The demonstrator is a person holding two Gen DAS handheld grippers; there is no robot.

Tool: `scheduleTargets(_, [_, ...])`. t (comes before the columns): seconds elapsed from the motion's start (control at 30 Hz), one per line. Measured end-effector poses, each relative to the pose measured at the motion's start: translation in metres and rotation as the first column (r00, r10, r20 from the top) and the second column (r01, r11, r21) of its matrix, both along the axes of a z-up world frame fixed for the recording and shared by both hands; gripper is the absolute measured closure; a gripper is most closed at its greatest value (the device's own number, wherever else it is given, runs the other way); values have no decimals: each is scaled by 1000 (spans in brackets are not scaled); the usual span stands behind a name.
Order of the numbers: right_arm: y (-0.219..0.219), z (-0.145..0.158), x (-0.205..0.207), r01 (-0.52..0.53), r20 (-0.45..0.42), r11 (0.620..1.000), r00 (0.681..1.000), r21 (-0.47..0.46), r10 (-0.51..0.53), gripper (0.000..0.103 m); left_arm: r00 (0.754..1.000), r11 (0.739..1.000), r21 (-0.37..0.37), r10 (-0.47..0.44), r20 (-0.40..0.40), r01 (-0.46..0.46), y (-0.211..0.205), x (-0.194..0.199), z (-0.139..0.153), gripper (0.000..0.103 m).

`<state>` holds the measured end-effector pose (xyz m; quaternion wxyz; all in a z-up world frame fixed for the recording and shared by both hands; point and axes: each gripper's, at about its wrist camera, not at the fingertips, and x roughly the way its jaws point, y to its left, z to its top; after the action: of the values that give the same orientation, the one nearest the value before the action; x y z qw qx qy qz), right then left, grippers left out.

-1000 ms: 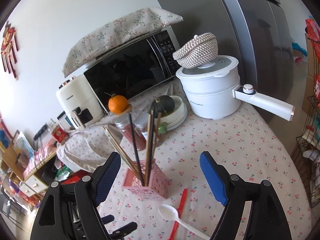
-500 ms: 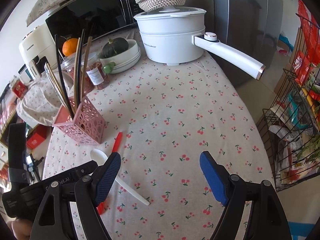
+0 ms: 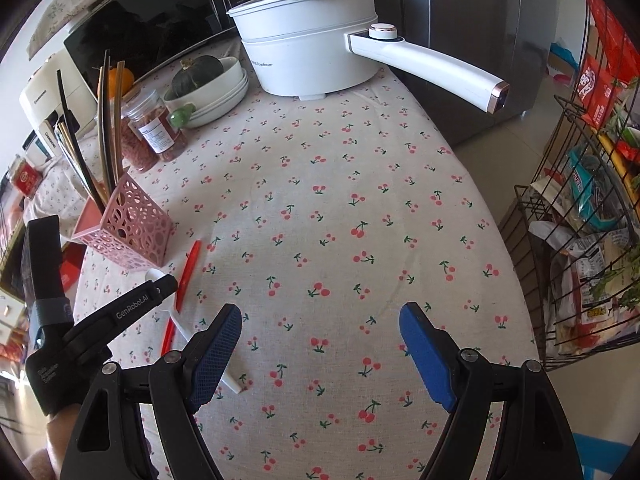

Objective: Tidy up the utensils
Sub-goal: 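Move the open left gripper down onto the white plastic spoon handle, then close left on the white spoon and lift it, while right moves to the red spoon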

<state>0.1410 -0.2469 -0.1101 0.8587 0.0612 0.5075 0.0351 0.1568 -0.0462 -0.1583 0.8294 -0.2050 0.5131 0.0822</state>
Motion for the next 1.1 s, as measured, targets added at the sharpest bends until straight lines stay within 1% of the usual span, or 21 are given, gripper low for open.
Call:
scheduleTargets(0.03, [-2,-1,0,1,-3,1000,1000,0,-1,21,1000,1000,8,-4,-5,4,-1,0,-1,77])
scheduleTargets(0.07, [-3,-1,0,2,-4,1000,1000,-1,-2,21,1000,1000,15,-6,-10,6,-1,1,-2,87])
scheduleTargets(0.1, [-4,-2,0,4,-5,1000,1000,-3,-4,21,1000,1000,15,-7,-10,7,0,0,-2,92])
scheduleTargets(0.2, [-7,-2,-1,15,-8,1000,1000,-6,-15,21,1000,1000,-20,-16,-11,15,6,-1,0,96])
scheduleTargets(0.3, [-8,-2,-1,26,-12,1000,1000,4,-26,21,999,997,-50,-54,9,54,11,-5,7,100])
scheduleTargets(0.43, [-4,-2,-1,26,-21,1000,999,13,-25,21,991,988,-87,-123,60,128,16,-12,23,100])
scheduleTargets(0.67, [13,-9,2,11,-57,999,998,39,-9,21,967,973,-81,-200,156,214,40,-35,57,101])
scheduleTargets(0.73, [20,-11,3,9,-70,999,998,54,-5,21,959,972,-65,-208,190,224,52,-41,68,101])
scheduleTargets(0.9, [46,-17,10,-6,-101,997,995,77,14,21,939,975,3,-215,269,222,79,-50,90,101])
scheduleTargets(0.97, [58,-21,15,-18,-112,997,993,80,27,21,935,977,10,-208,288,215,88,-52,95,101])
scheduleTargets(1.1, [83,-31,27,-33,-125,996,991,79,43,21,932,980,-7,-187,310,199,106,-54,100,101])
